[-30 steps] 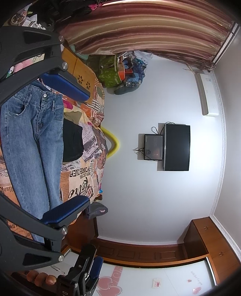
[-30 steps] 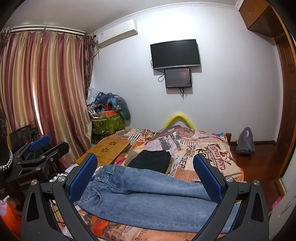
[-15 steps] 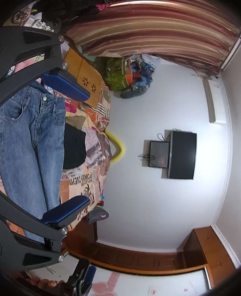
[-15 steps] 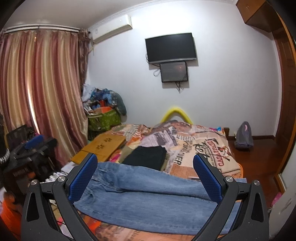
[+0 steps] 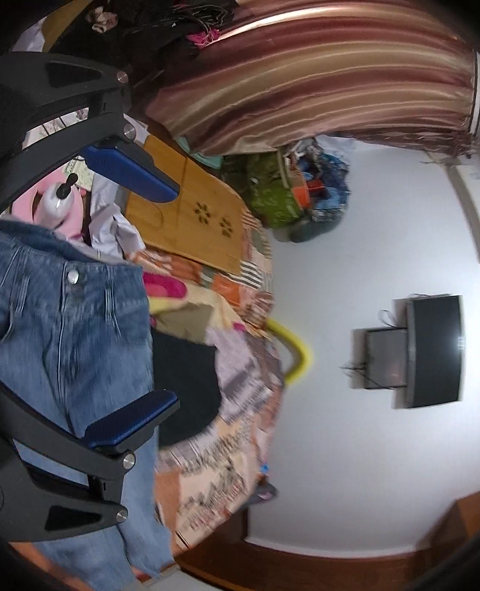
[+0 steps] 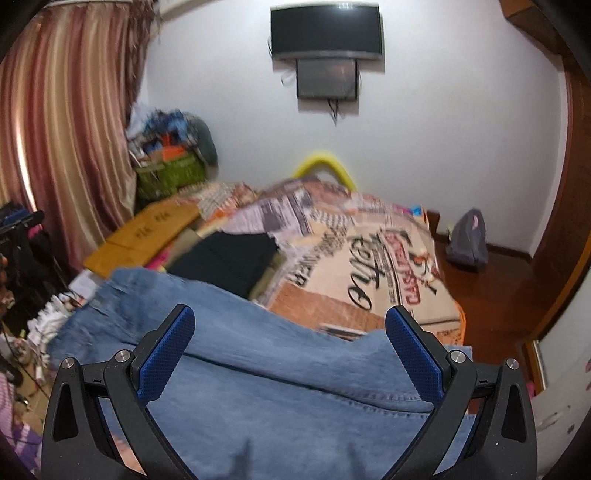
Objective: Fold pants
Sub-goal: 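Lower both grippers onto the jeans waistband and close on the fabric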
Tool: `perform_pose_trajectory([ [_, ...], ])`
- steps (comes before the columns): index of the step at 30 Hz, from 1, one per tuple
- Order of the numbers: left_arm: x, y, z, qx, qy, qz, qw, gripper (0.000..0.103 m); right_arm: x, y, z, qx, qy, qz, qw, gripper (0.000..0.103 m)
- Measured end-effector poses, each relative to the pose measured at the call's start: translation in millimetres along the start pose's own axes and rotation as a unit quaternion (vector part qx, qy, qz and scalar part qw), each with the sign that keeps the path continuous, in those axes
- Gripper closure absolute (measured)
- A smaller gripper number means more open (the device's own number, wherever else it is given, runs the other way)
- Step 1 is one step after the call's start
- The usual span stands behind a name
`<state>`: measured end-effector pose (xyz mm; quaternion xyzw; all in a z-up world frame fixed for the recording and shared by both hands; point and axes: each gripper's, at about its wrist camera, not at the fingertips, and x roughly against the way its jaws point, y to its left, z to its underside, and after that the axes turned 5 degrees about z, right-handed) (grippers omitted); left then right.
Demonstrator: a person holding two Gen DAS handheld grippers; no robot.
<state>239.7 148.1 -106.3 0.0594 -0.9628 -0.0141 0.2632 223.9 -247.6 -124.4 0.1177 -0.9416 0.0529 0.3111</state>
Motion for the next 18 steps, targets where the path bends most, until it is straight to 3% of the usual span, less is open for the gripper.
perform_pose_trajectory([
  [6, -100, 31, 23, 0.016, 0.089, -0.021, 0.9957, 0.002, -70, -18, 6, 0.0, 0.067, -0.021, 0.998, 0.001],
  [8, -129, 37, 31, 0.026, 0.119, -0.022, 0.9924, 0.008, -96, -22, 8, 0.003, 0.089, -0.02, 0.996, 0.002],
  [14, -206, 57, 59, 0.067, 0.219, -0.007, 0.9734, 0.022, -158, -23, 12, 0.006, 0.143, -0.048, 0.989, 0.002],
  [18, -242, 60, 75, 0.081, 0.273, 0.02, 0.9583, 0.028, -195, -16, 12, 0.029, 0.181, -0.077, 0.98, 0.01],
])
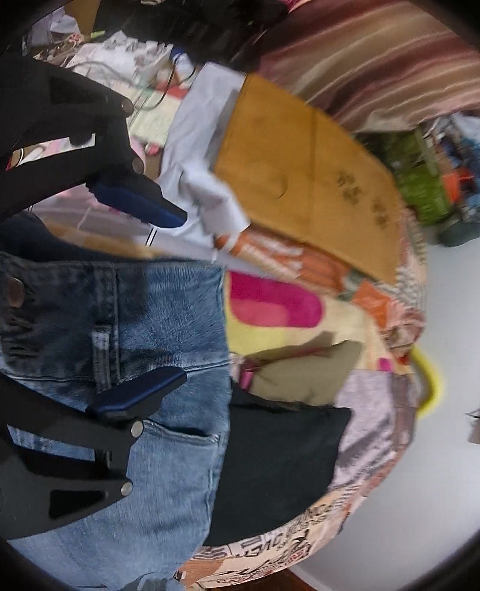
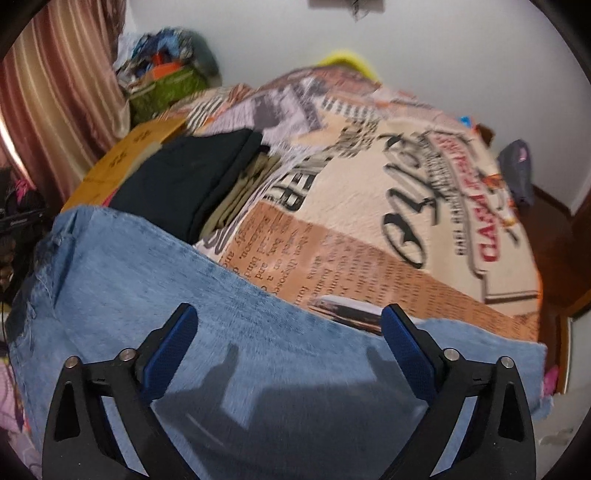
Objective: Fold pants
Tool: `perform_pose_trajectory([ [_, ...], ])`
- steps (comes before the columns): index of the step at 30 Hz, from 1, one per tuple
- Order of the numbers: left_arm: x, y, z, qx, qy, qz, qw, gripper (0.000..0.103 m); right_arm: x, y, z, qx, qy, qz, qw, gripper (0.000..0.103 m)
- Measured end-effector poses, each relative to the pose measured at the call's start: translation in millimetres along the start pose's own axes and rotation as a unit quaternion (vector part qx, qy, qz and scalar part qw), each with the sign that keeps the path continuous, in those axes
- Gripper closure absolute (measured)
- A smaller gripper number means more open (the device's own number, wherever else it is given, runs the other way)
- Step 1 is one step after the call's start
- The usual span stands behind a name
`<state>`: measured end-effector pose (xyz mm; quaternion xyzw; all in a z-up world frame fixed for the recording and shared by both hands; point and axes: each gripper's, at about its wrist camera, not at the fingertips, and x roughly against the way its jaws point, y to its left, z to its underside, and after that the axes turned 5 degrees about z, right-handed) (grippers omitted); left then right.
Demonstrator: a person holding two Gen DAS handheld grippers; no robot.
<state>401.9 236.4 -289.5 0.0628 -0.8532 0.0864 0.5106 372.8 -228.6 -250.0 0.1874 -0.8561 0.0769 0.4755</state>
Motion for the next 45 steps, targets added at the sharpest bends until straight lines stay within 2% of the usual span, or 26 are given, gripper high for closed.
perform_pose_trajectory([
  [4, -17, -4, -1, -0.01, 0.019, 0.011, 0.9997, 0.03, -31, 5, -8, 0.04, 0.044, -0.024, 0.998, 0.022],
  [8, -24, -3, -5, -0.001, 0.035, 0.044, 0.9984, 0.033, -58, 13, -6, 0.079, 0.104, -0.053, 0.99, 0.022],
  [12, -29, -4, -5, 0.004, 0.042, 0.056, 0.9975, 0.035, -64, 9, -9, 0.072, 0.122, -0.076, 0.987, 0.02],
  [14, -28, -6, -5, 0.002, 0.04, 0.057, 0.9975, 0.04, -64, 9, -10, 0.073, 0.129, -0.079, 0.986, 0.021],
  [16, -25, -7, -6, 0.001, 0.035, 0.059, 0.9976, 0.046, -61, 12, -10, 0.079, 0.131, -0.083, 0.985, 0.034],
  [17, -23, -8, -6, 0.001, 0.033, 0.063, 0.9975, 0.054, -59, 15, -10, 0.081, 0.132, -0.088, 0.984, 0.038],
  [19, -19, -11, -6, -0.001, 0.035, 0.073, 0.9967, 0.065, -55, 22, -9, 0.086, 0.135, -0.096, 0.982, 0.062],
  [20, -16, -14, -6, -0.007, 0.034, 0.073, 0.9967, 0.071, -53, 26, -9, 0.091, 0.137, -0.098, 0.981, 0.067],
  [21, -14, -17, -6, -0.014, 0.032, 0.071, 0.9969, 0.073, -52, 32, -8, 0.097, 0.135, -0.099, 0.981, 0.077],
  [22, -10, -19, -6, -0.02, 0.029, 0.068, 0.9971, 0.077, -50, 37, -6, 0.104, 0.132, -0.094, 0.981, 0.083],
  [23, -6, -21, -6, -0.024, 0.024, 0.063, 0.9974, 0.093, -51, 38, -7, 0.108, 0.129, -0.087, 0.982, 0.085],
  [24, -2, -21, -5, -0.025, 0.02, 0.054, 0.998, 0.094, -52, 40, -8, 0.113, 0.124, -0.075, 0.983, 0.09],
  [28, 22, -20, -5, -0.024, -0.006, 0.059, 0.9979, 0.096, -43, 48, -1, 0.117, 0.102, -0.046, 0.987, 0.094],
  [33, 60, -23, -3, -0.036, -0.042, 0.066, 0.9963, 0.097, -5, 51, 3, 0.111, 0.041, -0.016, 0.993, 0.096],
  [39, 107, -26, 12, -0.051, -0.081, 0.071, 0.9928, 0.097, 43, 56, 0, 0.092, -0.017, -0.01, 0.996, 0.096],
  [45, 145, -25, 41, -0.052, -0.101, 0.065, 0.9914, 0.097, 83, 70, 23, 0.089, -0.048, -0.004, 0.995, 0.096],
])
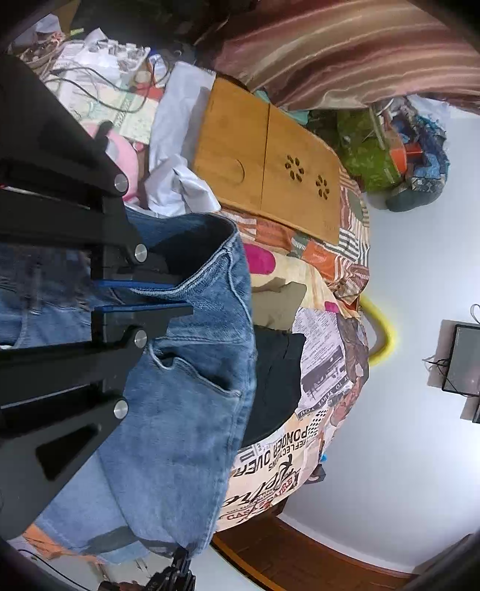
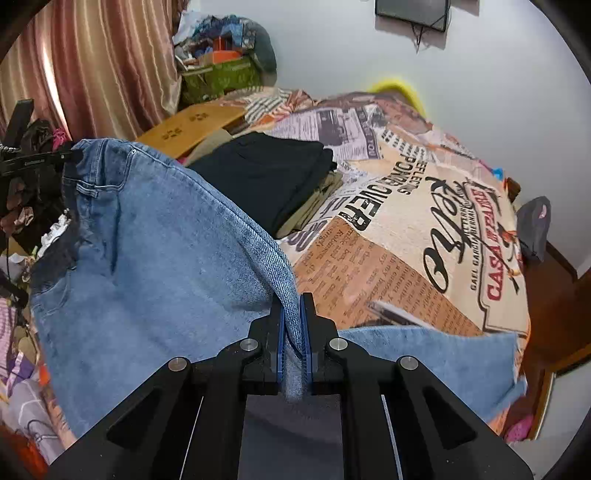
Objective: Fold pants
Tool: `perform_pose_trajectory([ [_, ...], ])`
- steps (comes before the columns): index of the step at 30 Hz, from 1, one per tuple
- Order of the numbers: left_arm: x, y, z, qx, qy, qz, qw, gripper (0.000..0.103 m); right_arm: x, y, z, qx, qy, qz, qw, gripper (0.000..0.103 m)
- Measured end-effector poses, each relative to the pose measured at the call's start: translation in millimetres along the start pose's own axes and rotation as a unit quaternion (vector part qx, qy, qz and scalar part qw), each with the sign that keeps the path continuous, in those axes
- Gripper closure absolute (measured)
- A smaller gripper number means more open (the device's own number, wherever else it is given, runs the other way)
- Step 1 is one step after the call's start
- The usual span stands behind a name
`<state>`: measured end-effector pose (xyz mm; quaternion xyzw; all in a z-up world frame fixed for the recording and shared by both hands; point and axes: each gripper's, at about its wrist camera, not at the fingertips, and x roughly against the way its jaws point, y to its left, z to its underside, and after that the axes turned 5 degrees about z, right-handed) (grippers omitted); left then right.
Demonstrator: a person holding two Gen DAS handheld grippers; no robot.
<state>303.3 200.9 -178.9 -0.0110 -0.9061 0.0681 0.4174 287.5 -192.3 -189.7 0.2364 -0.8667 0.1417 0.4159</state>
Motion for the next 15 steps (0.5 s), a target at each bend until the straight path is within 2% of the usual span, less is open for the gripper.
perform_pose_trajectory([
  [7, 44, -5, 38, -0.017, -0.015, -0.009, 0.9997, 0.097, 36, 20, 35, -0.003, -0.017, -0.004, 1.0, 0.096],
  [15, 66, 16, 93, 0.009, -0.003, -0.016, 0.9998, 0.097, 50, 40, 73, -0.013, -0.016, -0.012, 1.0, 0.096],
])
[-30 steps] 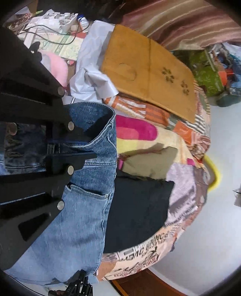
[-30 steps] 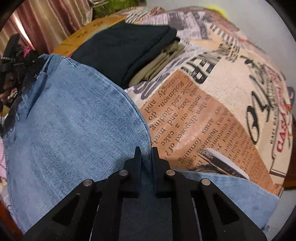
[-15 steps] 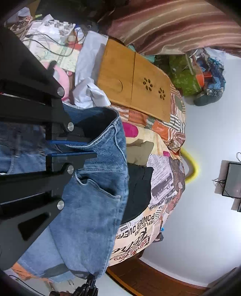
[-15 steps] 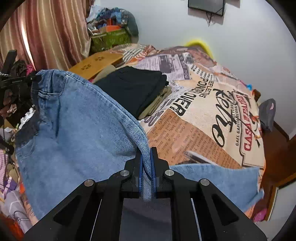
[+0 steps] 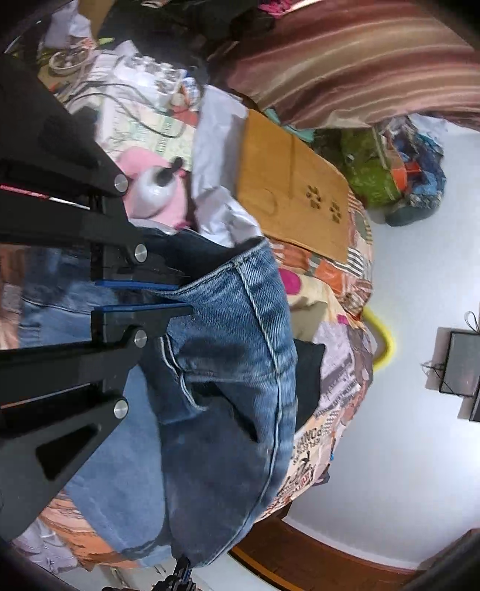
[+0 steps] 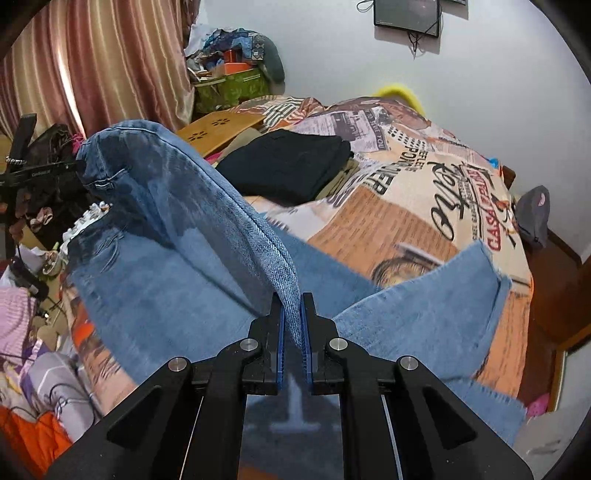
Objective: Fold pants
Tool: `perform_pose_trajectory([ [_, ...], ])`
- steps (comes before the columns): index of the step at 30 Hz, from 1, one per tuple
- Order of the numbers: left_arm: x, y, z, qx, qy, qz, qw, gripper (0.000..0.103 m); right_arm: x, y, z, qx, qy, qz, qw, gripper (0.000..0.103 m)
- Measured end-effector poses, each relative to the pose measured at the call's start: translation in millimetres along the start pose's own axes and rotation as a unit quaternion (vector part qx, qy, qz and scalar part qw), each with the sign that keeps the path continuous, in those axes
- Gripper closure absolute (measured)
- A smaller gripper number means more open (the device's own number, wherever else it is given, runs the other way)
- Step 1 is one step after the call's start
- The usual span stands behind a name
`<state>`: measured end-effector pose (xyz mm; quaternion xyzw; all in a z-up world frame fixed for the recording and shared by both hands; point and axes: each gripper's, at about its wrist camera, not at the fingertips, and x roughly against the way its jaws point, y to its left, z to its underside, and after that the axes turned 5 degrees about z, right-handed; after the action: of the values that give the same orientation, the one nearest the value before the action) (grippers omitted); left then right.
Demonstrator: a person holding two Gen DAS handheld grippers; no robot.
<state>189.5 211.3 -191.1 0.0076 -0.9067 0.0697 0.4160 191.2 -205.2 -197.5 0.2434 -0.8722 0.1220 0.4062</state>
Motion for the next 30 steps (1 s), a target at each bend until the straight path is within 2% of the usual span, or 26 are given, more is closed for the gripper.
perform_pose_trajectory([
  [10, -11, 27, 65, 0.049, 0.038, -0.008, 0.998, 0.097, -7, 16, 43, -0.016, 0.025, -0.008, 1.0, 0.095],
  [13, -23, 33, 87, 0.065, 0.061, -0.015, 0.9959, 0.097, -12, 24, 54, -0.016, 0.033, -0.001, 0.999, 0.095],
  [18, -34, 35, 110, 0.075, 0.088, -0.026, 0.9929, 0.094, -12, 28, 58, -0.018, 0.029, 0.007, 0.999, 0.09],
  [21, -25, 31, 114, 0.07, 0.086, -0.037, 0.9932, 0.093, -10, 27, 57, -0.021, 0.038, 0.009, 0.999, 0.09],
  [23, -12, 31, 113, 0.072, 0.078, -0.04, 0.9936, 0.089, -8, 25, 56, -0.027, 0.045, 0.005, 0.999, 0.088],
  [27, 20, 34, 104, 0.09, 0.045, -0.045, 0.9939, 0.087, 3, 21, 58, -0.041, 0.05, -0.01, 0.998, 0.081],
  [29, 32, 33, 98, 0.094, 0.031, -0.048, 0.9939, 0.087, 10, 20, 60, -0.046, 0.049, -0.008, 0.998, 0.072],
  [30, 37, 31, 93, 0.094, 0.024, -0.049, 0.9941, 0.087, 17, 17, 62, -0.049, 0.042, -0.001, 0.998, 0.062],
])
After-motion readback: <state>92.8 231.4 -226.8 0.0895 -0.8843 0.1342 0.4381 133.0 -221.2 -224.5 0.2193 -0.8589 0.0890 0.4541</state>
